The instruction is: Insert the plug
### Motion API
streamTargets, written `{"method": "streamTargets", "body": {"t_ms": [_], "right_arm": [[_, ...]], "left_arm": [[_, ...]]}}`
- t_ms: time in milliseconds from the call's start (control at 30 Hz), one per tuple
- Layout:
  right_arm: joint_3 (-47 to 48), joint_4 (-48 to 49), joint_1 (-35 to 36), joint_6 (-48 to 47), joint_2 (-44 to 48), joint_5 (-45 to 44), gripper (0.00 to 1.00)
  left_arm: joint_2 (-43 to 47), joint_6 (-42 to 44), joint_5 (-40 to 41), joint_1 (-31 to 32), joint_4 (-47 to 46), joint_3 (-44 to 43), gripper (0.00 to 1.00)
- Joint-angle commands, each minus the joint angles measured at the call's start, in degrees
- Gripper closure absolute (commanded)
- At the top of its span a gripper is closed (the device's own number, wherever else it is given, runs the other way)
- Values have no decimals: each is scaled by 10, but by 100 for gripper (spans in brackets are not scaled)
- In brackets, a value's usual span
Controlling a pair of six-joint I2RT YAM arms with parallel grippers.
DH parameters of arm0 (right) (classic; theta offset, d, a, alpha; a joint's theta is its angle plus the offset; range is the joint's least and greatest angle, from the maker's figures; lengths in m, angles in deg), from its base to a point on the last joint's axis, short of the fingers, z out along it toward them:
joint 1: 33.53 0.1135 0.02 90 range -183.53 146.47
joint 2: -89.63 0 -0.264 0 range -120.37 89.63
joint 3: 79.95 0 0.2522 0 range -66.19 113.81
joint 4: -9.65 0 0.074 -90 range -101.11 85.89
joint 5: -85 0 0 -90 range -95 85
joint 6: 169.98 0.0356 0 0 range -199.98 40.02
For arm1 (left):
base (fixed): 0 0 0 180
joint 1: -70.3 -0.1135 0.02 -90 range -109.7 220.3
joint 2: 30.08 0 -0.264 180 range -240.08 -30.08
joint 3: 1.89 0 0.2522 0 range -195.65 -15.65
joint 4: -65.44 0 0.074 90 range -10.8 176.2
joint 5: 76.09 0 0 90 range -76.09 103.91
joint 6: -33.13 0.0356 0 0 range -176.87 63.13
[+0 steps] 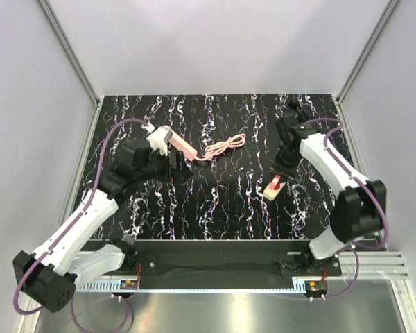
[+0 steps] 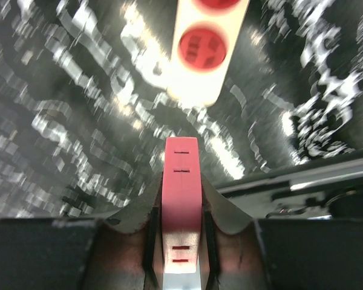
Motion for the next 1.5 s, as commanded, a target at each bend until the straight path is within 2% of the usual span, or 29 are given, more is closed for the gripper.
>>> {"method": "streamTargets", "body": {"t_ms": [0,233,567,833,1467], "right_arm": [[38,-11,-2,-11,-49,-78,100],[42,21,-3,35,-116,-88,100],[53,42,-7,43,-150,-104,100],[29,74,-24,27,-143,-88,100],[-1,68,-38,14,-118,-45,100]], "left_arm": [[44,27,30,5,18,14,1],[62,31,49,40,16,18,1],[65,35,59,49,18,17,1],[65,36,67,49,20,17,1],[61,37,68,49,20,17,1]]}}
